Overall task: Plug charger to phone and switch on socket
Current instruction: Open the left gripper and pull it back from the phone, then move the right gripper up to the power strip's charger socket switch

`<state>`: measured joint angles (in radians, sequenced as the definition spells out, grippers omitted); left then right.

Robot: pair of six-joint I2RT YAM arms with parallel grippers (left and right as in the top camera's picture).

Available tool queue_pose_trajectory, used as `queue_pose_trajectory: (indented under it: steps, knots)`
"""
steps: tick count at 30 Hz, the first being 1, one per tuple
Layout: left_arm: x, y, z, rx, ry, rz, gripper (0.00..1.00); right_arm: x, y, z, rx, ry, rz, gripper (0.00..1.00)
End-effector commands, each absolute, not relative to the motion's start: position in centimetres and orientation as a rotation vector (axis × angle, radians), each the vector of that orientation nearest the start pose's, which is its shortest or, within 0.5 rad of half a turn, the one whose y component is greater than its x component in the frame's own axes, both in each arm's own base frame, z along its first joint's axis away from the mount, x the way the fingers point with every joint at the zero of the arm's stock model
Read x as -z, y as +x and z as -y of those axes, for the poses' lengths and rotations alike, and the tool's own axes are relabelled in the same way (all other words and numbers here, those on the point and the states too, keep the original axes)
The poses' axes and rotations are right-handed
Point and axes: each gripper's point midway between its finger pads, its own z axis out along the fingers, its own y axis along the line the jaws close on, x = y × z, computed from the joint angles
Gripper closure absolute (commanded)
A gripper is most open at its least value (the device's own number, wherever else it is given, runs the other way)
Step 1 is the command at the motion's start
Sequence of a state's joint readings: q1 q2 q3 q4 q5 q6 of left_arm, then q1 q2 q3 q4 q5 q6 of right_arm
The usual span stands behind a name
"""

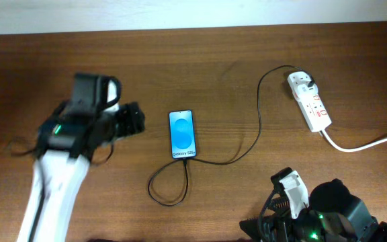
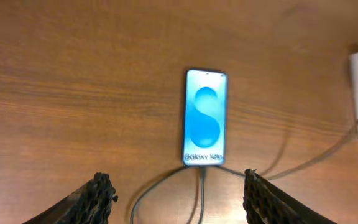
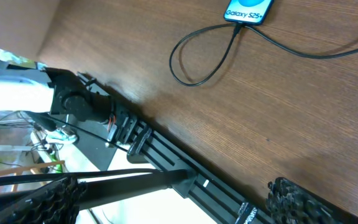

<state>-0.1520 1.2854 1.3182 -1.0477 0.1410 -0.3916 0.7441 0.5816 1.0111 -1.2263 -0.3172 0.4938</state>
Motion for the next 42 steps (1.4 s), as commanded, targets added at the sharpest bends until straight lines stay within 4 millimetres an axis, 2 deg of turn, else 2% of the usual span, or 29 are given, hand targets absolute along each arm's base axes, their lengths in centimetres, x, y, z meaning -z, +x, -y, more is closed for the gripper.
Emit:
queue_pose_trajectory:
  steps: [1, 4, 10, 11, 13, 15, 19, 21, 22, 27, 29, 33, 37, 38, 41, 42]
  knots:
    - [-27.1, 27.2, 6.2, 0.355, -0.181, -2.487, 0.29, -24.3, 8.6, -14.9, -0.912, -0.476, -2.491, 0.02]
    - [-29.1, 23.7, 4.8, 0.304, -0.195, -2.422, 0.28, -24.3, 8.6, -14.9, -0.912, -0.476, -2.491, 0.02]
    - [-31.4, 16.9, 2.9, 0.273, -0.206, -2.301, 0.24, -24.3, 8.6, -14.9, -0.912, -0.476, -2.491, 0.02]
    - [-31.5, 15.9, 2.7, 0.276, -0.205, -2.287, 0.2, -24.3, 8.6, -14.9, -0.912, -0.476, -2.491, 0.02]
    - [-31.5, 13.9, 2.4, 0.281, -0.203, -2.265, 0.01, -24.6, 8.8, -15.1, -0.92, -0.476, -2.474, 0.02]
    - [-30.9, 12.0, 2.2, 0.279, -0.204, -2.276, 0.01, -25.4, 9.6, -15.5, -0.928, -0.469, -2.417, 0.02]
    - [-29.6, 10.4, 1.9, 0.264, -0.211, -2.345, 0.01, -28.5, 11.2, -17.2, -1.024, -0.444, -2.264, 0.02]
    - [-28.8, 9.7, 1.8, 0.255, -0.215, -2.386, 0.01, -30.4, 12.6, -17.7, -1.035, -0.416, -2.162, 0.02]
    - [-28.5, 9.3, 1.7, 0.25, -0.217, -2.408, 0.01, -30.7, 13.2, -17.7, -1.023, -0.375, -2.151, 0.02]
    - [-27.2, 7.8, 1.5, 0.23, -0.226, -2.489, 0.01, -28.4, 17.3, -15.1, -0.762, -0.031, -2.284, 0.02]
    - [-27.2, 7.8, 1.5, 0.23, -0.225, -2.49, 0.01, -28.4, 18.5, -14.6, -0.677, 0.043, -2.322, 0.01]
    - [-27.2, 7.8, 1.5, 0.23, -0.226, -2.49, 0.01, -30.2, 20.5, -13.6, -0.515, 0.169, -2.359, 0.04]
    - [-27.2, 7.8, 1.5, 0.23, -0.225, -2.49, 0.01, -32.3, 22.0, -11.9, -0.383, 0.345, -2.388, 0.14]
    - [-27.2, 7.8, 1.5, 0.229, -0.226, -2.49, 0.01, -32.7, 22.5, -11.4, -0.361, 0.389, -2.398, 0.18]
    - [-27.2, 7.8, 1.5, 0.23, -0.225, -2.49, 0.01, -33.4, 23.8, -9.5, -0.317, 0.519, -2.419, 0.21]
    - [-27.2, 7.8, 1.5, 0.23, -0.225, -2.49, 0.01, -33.4, 24.6, -7.9, -0.299, 0.612, -2.428, 0.21]
